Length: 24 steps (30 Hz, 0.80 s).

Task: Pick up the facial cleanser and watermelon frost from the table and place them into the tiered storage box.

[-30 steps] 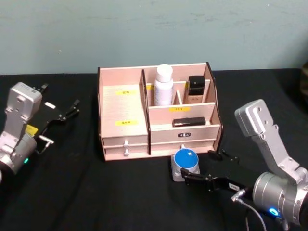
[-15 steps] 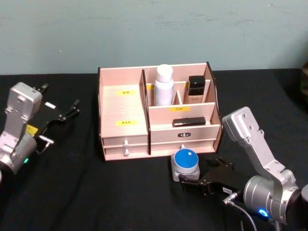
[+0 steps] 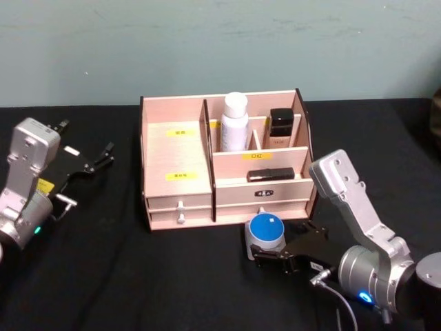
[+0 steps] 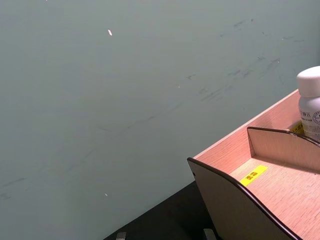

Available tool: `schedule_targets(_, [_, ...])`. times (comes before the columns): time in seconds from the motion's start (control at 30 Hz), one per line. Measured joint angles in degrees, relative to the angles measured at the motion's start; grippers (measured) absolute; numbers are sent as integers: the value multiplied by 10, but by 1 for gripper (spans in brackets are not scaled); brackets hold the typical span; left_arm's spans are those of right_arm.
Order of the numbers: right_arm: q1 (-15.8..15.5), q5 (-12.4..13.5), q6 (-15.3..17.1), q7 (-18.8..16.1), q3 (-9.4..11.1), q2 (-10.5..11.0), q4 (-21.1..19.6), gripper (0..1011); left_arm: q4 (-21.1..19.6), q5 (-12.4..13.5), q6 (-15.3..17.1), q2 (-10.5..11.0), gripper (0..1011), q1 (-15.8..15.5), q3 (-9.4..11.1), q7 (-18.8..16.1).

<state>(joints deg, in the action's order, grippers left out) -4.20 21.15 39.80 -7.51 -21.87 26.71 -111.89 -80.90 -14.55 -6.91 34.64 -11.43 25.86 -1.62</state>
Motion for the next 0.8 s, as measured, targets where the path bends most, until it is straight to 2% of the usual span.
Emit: schedule_targets(0.8, [13,-51,16,17,-6,-45,18,1003,0,0,0,0,1001,0,0,0])
